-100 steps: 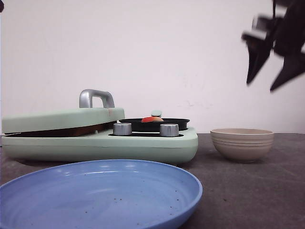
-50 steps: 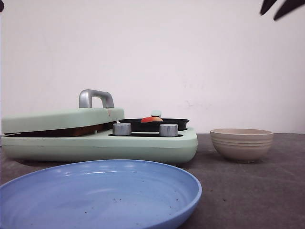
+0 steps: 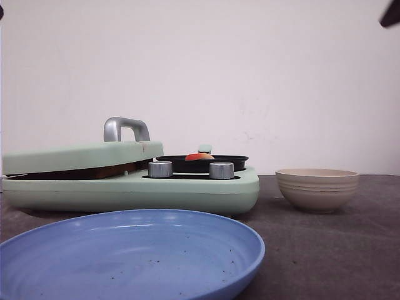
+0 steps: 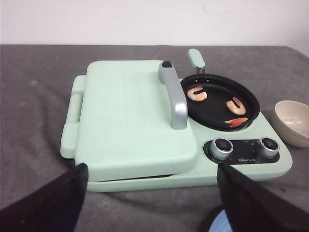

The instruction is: Make breakfast with bread and shrimp

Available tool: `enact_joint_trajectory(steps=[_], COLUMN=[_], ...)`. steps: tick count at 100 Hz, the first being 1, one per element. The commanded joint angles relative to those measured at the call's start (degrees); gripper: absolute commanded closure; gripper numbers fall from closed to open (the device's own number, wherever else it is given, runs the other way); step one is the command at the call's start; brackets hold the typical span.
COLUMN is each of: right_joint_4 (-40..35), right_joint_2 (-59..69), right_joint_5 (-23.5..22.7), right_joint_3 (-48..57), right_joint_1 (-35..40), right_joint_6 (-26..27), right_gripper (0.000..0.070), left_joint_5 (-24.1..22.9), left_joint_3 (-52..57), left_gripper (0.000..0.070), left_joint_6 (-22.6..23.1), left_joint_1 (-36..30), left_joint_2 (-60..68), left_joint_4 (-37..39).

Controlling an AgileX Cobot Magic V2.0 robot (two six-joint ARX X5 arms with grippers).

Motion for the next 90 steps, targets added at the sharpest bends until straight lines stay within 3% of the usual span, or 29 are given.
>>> enact_joint_trajectory(steps=[1, 25, 90], right_joint_4=[2.1, 5.1, 3.3], right_joint_2=[-4.4, -17.5, -20.1], right_joint_5=[-0.2, 0.3, 1.3], right_joint_3=[-4.3, -15.7, -19.3], right_joint_1=[0.1, 0.1, 0.3], right_joint_6=[1.5, 9.6, 10.4], right_gripper=[0.0700, 0.0700, 0.0700], left_joint_5=[-0.2, -0.2, -0.2], left_joint_3=[0.3, 0.3, 0.3], left_gripper=[0.0230, 0.0230, 0.0230], left_joint_6=[-0.9, -4.3, -4.7], left_joint_1=[-0.2, -0.2, -0.2], left_joint_2=[0.2, 0.2, 0.2], left_joint_4=[0.7, 2.5, 2.5])
